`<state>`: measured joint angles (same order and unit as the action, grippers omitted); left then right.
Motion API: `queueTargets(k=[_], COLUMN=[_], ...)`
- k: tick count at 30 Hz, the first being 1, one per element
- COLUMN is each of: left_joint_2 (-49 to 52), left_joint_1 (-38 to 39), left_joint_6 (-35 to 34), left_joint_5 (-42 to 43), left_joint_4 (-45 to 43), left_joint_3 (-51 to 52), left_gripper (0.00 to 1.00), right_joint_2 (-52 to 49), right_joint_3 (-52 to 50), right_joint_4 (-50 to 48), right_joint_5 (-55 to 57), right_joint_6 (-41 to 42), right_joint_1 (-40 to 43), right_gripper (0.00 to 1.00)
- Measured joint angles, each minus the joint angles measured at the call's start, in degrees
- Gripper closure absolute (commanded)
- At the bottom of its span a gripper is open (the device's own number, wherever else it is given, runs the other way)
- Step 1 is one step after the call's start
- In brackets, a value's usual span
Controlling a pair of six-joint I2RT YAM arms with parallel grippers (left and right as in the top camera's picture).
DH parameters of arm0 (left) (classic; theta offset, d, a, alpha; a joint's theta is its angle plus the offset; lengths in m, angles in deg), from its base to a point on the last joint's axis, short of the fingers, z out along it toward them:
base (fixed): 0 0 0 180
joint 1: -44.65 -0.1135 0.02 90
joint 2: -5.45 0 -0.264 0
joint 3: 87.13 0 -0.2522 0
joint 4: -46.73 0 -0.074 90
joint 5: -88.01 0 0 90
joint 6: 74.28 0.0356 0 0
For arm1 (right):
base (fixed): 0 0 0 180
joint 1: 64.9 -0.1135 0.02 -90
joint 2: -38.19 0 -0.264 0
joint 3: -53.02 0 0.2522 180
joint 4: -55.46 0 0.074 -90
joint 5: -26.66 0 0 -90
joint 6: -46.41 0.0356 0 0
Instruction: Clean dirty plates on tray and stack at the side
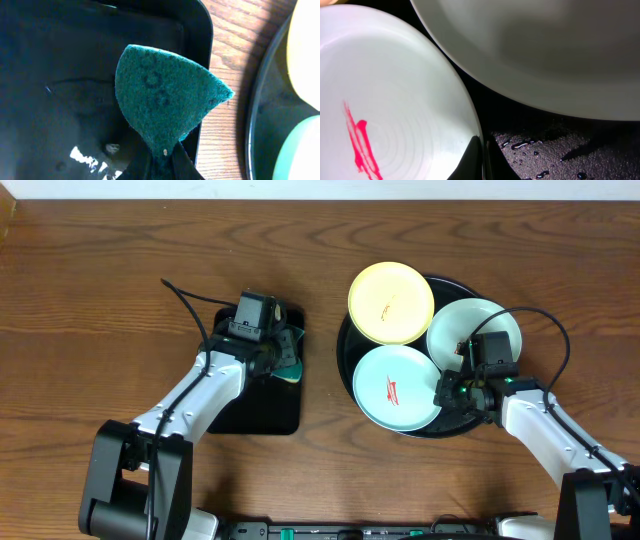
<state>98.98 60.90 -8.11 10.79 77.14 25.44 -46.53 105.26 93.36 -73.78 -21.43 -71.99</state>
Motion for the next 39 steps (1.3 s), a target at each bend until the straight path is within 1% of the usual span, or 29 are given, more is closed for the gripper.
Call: queueTargets(k=[4,7,10,16,23,27,34,36,39], left_joint_2=[0.00,-0.31,-1.49,-3.39,-3.39,-3.39,-3.39,-3.39,-3.39], left_joint_1=[-1.92,-6.21,-11.76,-21.68,-26.88,-27.36,-27.36,-27.34,-26.88], left_joint_6=[0.70,2.95,5.66,12.20,17.59,19.41,20.33,20.63,20.87], left_joint_5=[2.78,8.20,16.15,35.19,46.31,50.34,52.52,52.37,48.39], left_joint_4=[-0.13,-0.85,-2.34,-3.39,-3.21,-3.21,-3.26,-3.08,-0.90], left_joint_3=[0.00,0.00,0.00,0.00,0.00,0.00,0.00,0.00,-0.04], left_gripper=[0.92,0.93,0.93,0.93,0.93,0.92,0.93,0.93,0.92], right_joint_2=[0.00,0.00,0.00,0.00,0.00,0.00,0.00,0.00,0.00], right_joint_3=[0.00,0.00,0.00,0.00,0.00,0.00,0.00,0.00,0.00], right_joint_4=[0.04,0.09,0.11,0.15,0.15,0.15,0.17,0.17,0.20], right_joint_5=[0.00,0.00,0.00,0.00,0.02,0.02,0.02,0.04,0.02], right_joint_6=[0.00,-0.02,0.00,-0.02,-0.02,0.00,-0.02,-0.02,0.00], right_joint_1=[0.00,0.00,0.00,0.00,0.00,0.00,0.00,0.00,0.00], right_gripper=[0.99,0.99,0.99,0.99,0.99,0.99,0.99,0.99,0.99])
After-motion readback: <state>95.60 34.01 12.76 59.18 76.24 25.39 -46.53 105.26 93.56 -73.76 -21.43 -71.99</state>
